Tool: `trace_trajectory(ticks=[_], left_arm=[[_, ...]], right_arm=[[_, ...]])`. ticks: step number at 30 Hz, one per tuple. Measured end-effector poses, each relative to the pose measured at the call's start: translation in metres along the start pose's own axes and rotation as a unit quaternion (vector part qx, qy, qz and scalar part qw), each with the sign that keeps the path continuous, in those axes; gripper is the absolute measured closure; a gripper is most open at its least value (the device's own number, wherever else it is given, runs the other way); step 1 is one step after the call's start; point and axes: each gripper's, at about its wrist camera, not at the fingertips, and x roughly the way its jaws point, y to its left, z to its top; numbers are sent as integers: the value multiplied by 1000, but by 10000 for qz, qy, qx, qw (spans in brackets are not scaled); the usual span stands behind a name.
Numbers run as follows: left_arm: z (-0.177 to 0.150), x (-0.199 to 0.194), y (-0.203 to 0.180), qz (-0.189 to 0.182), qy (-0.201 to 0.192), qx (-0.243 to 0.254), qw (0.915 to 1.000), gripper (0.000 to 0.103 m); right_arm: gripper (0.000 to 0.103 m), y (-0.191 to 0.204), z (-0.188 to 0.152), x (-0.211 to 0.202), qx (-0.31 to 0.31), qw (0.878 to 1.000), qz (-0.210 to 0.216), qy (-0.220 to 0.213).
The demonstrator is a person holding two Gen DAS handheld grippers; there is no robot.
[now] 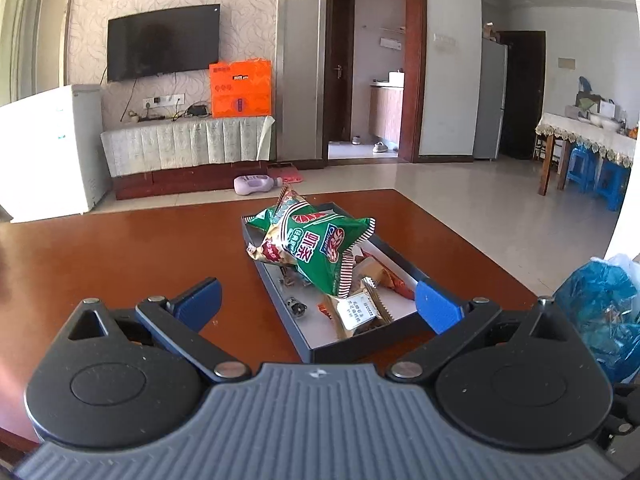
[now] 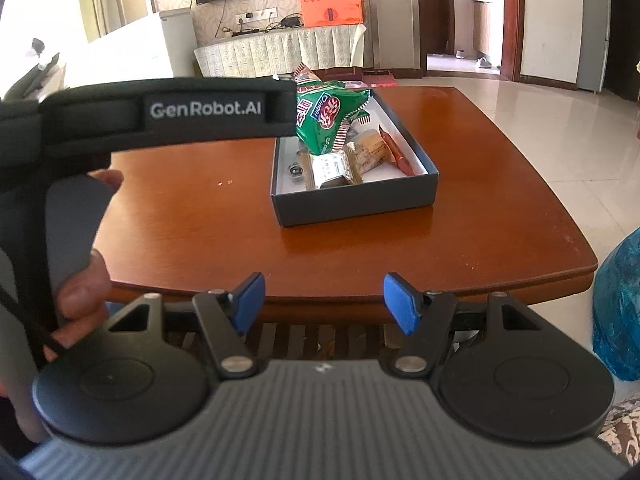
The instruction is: Organize snacks
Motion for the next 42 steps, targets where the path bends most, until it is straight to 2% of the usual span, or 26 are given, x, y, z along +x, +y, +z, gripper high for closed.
trace_trajectory(ticks=[5, 26, 38, 42], left_arm=[[0, 2, -3, -76, 28, 151, 9999, 0], [-3, 6, -3, -17, 109, 146, 9998, 0], [-2, 1, 2, 19, 69, -43, 10000, 0], [-3, 0, -1, 108, 54, 72, 9999, 0]], right_arm=[[35, 0, 0, 0, -6, 10000, 1, 4], [35, -4, 1, 5, -3, 10000, 34, 79], [35, -3, 1, 5, -1, 10000, 32, 77], [35, -3, 1, 5, -1, 10000, 33, 78]])
